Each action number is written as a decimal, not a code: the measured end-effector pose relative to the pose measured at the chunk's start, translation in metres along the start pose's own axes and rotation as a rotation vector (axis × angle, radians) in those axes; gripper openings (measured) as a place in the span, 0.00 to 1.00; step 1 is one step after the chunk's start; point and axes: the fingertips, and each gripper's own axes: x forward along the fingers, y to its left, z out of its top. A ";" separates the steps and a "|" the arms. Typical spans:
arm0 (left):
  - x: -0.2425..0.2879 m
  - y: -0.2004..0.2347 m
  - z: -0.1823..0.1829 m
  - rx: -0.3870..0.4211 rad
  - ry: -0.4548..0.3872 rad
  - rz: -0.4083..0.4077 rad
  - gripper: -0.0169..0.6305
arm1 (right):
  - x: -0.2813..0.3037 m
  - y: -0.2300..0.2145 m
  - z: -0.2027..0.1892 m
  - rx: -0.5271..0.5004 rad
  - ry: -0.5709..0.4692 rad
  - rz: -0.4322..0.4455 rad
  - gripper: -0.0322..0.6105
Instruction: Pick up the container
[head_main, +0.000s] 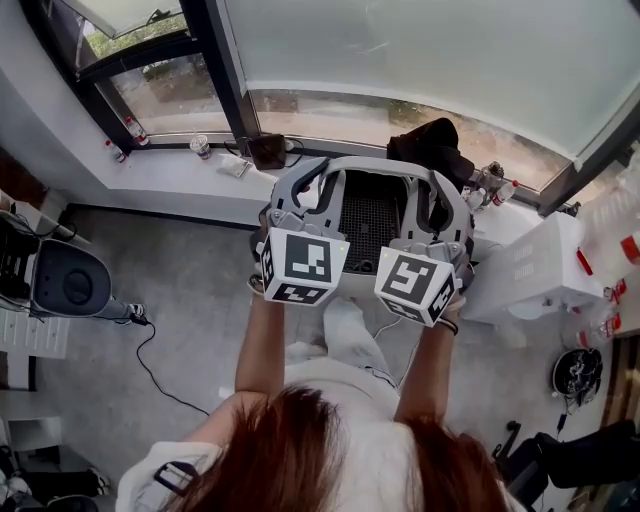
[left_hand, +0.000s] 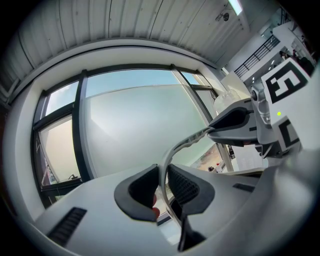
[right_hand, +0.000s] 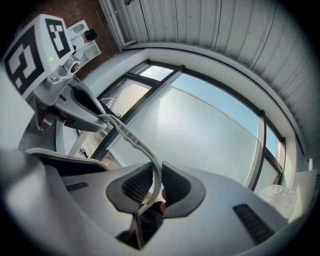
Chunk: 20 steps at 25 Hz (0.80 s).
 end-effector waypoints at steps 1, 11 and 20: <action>-0.002 0.000 0.000 0.001 -0.002 0.003 0.14 | -0.002 0.000 0.000 0.003 -0.001 -0.001 0.16; -0.021 0.006 0.000 -0.016 -0.008 0.019 0.14 | -0.011 0.007 0.014 -0.001 -0.017 0.016 0.16; -0.010 0.002 0.014 0.006 -0.006 0.062 0.14 | -0.003 -0.008 0.010 0.034 -0.051 0.049 0.16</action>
